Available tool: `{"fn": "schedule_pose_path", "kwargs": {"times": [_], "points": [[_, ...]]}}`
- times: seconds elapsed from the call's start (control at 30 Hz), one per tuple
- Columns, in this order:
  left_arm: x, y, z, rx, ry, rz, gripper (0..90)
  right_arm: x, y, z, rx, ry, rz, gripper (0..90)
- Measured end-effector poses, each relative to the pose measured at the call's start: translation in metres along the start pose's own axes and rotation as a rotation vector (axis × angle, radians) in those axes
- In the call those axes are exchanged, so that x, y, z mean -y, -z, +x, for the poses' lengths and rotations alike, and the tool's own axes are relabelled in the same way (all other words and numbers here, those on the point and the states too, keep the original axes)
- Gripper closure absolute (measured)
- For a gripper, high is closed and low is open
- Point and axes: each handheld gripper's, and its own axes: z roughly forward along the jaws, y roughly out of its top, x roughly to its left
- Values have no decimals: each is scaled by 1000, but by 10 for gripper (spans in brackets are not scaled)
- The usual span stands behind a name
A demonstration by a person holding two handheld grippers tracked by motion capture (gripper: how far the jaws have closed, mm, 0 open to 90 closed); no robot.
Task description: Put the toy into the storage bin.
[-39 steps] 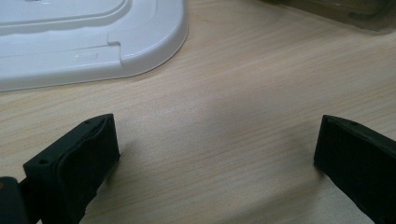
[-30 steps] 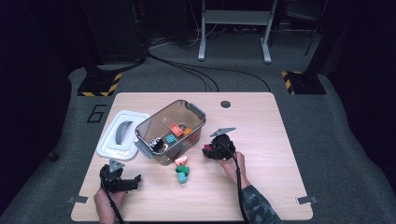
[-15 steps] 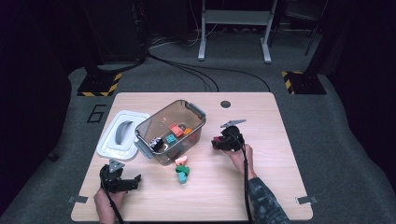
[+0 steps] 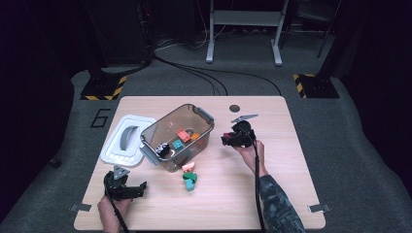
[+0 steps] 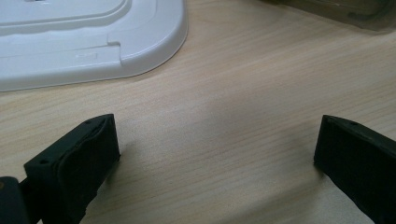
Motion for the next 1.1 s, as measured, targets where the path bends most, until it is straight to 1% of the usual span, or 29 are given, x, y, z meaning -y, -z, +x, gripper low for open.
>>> {"fn": "schedule_pose_path", "kwargs": {"times": [0.03,0.1,0.2,0.23,0.3,0.33,0.47,0.57,0.63,0.67,0.83,0.87,0.93,0.97,1.03,1.07,1.1], "points": [[0,0,0,0,0,0,0,-2,0,0,2,-5,4,590],[0,0,0,0,0,0,0,-6,-1,0,5,8,8,590],[0,0,0,0,-1,1,0,-10,-1,-1,5,1,0,590],[0,1,1,1,-9,8,0,-12,0,-2,7,12,-4,590],[0,0,1,1,-9,7,0,-15,0,-2,10,6,-4,590],[0,0,1,1,-8,7,0,-17,0,-3,12,14,-6,590],[0,0,1,1,-8,7,0,-23,2,-5,20,14,2,591],[0,0,1,1,-8,7,0,-30,2,-7,31,19,-4,590],[0,0,1,1,-9,8,0,-34,4,-9,35,12,-5,591],[0,0,1,1,-9,7,0,-36,5,-10,39,20,-12,591],[0,0,1,2,-9,7,0,-46,8,-11,48,13,-17,591],[0,0,1,2,-9,7,0,-47,9,-11,58,26,-23,591],[0,0,1,2,-9,8,0,-51,10,-12,59,28,-20,591],[0,0,1,2,-9,7,0,-52,10,-12,66,28,-22,591],[0,0,1,2,-9,7,0,-56,12,-13,65,24,-28,591],[0,0,1,2,-9,7,0,-58,14,-14,70,33,-35,591],[0,0,1,1,-9,7,0,-59,15,-13,73,31,-37,591]]}}
